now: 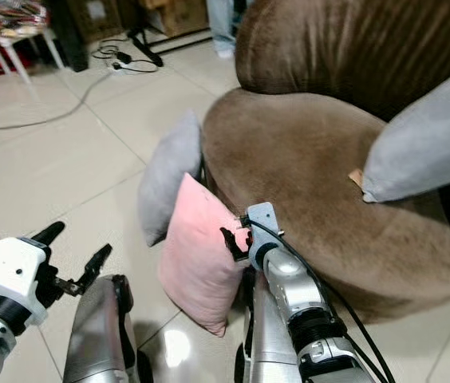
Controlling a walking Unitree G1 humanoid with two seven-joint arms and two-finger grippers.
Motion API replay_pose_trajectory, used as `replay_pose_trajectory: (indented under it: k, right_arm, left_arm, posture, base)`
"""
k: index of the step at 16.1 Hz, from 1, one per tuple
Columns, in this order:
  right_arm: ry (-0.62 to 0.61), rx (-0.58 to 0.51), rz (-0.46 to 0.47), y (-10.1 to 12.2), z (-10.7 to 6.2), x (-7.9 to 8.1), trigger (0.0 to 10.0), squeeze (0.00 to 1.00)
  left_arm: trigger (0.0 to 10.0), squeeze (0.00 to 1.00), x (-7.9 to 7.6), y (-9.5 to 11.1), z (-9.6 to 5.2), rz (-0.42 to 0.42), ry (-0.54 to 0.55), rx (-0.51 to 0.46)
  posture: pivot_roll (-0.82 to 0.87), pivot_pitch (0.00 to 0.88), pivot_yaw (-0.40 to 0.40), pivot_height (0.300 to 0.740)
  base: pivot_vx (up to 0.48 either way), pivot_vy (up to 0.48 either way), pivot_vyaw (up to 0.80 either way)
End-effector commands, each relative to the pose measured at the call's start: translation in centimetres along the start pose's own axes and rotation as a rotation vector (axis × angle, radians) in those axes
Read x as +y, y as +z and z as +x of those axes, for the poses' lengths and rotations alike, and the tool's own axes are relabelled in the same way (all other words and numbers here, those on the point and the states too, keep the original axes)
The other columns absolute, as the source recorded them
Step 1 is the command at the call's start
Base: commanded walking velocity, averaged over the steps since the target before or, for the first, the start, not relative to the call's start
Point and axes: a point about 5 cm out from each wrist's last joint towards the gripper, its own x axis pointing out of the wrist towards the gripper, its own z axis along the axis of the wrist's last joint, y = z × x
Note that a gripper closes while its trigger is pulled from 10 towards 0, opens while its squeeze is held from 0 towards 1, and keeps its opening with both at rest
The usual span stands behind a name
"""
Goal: Move the pillow to the sofa from floor
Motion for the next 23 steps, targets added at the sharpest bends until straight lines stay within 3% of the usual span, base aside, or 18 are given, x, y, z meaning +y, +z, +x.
replay_pose_trajectory:
  k: [1, 4, 7, 9, 10, 11, 14, 15, 17, 18, 20, 22, 23]
  right_arm:
    - [0.016, 0.008, -0.039, 0.2, 0.5, 0.4, 10.0, 1.0]
    - [0.034, 0.084, -0.115, 0.1, 1.4, 1.0, 10.0, 1.0]
    - [0.237, 0.098, -0.123, 0.1, 1.7, 3.3, 10.0, 1.0]
    - [0.251, 0.102, -0.151, -0.1, 1.9, 4.0, 10.0, 0.95]
    - [0.216, 0.111, -0.158, -0.3, 2.0, 4.0, 10.0, 0.76]
    - [0.082, 0.12, -0.146, -0.5, 2.3, 3.3, 10.0, 0.0]
    - [0.055, 0.027, -0.03, 0.5, 2.5, 3.5, 10.0, 0.0]
    - [0.055, 0.016, -0.028, 0.6, 2.5, 3.5, 10.0, 0.0]
    - [-0.009, 0.078, -0.252, -0.4, 2.4, 3.2, 10.0, 0.0]
    - [-0.027, 0.115, -0.318, -0.9, 2.4, 3.1, 10.0, 0.0]
    - [-0.075, 0.176, -0.392, -1.8, 2.2, 2.9, 10.0, 0.0]
    - [-0.087, 0.18, -0.402, -1.8, 2.2, 2.9, 10.0, 0.0]
    - [-0.109, 0.19, -0.421, -2.0, 2.3, 3.0, 7.3, 0.0]
  left_arm:
    - [10.0, 0.0, -0.1, 0.1, -0.7, 0.006, -0.037, 0.022]
    - [10.0, 0.0, -0.5, -0.1, -1.6, -0.002, -0.092, 0.056]
    - [10.0, 0.0, -0.8, -0.1, -2.2, -0.012, -0.109, 0.066]
    - [10.0, 0.0, -1.0, -0.1, -2.4, -0.015, -0.111, 0.071]
    - [10.0, 0.0, -1.0, -0.1, -2.5, -0.017, -0.111, 0.075]
    - [10.0, 0.0, -1.0, -0.1, -2.8, -0.013, -0.109, 0.084]
    - [10.0, 0.0, -0.8, 0.0, -3.2, -0.007, -0.104, 0.087]
    - [10.0, 0.0, -0.8, 0.1, -3.2, -0.007, -0.104, 0.088]
    - [10.0, 0.0, -0.8, 0.1, -3.4, -0.004, -0.104, 0.09]
    - [10.0, 0.0, -0.8, 0.2, -3.4, -0.003, -0.106, 0.091]
    - [10.0, 0.0, -0.8, 0.1, -3.6, 0.001, -0.117, 0.102]
    - [10.0, 0.0, -0.8, 0.1, -3.8, 0.001, -0.126, 0.11]
    - [10.0, 0.0, -0.9, 0.1, -4.2, 0.004, -0.144, 0.126]
  posture:
    - [-0.05, 0.157, 0.009, 0.459]
    - [-0.05, 0.167, -0.005, 0.459]
    - [-0.04, 0.171, -0.018, 0.459]
    - [-0.04, 0.171, -0.023, 0.459]
    - [-0.04, 0.175, -0.024, 0.459]
    - [-0.03, 0.177, -0.025, 0.459]
    - [-0.02, 0.18, -0.024, 0.459]
    - [-0.02, 0.18, -0.024, 0.459]
    - [-0.02, 0.18, -0.025, 0.459]
    - [-0.01, 0.181, -0.025, 0.459]
    - [-0.01, 0.183, -0.025, 0.459]
    - [0.0, 0.185, -0.027, 0.459]
    - [0.03, 0.187, -0.028, 0.459]
  base:
    - [0.0, 0.0, 0.0]
    - [0.0, 0.0, 0.0]
    - [0.0, 0.0, 0.0]
    - [0.0, 0.0, 0.0]
    - [0.0, 0.0, 0.0]
    - [0.0, 0.0, 0.0]
    - [0.0, 0.0, 0.0]
    - [0.0, 0.0, 0.0]
    - [0.0, 0.0, 0.0]
    - [0.0, 0.0, 0.0]
    - [0.0, 0.0, 0.0]
    - [0.0, 0.0, 0.0]
    - [0.0, 0.0, 0.0]
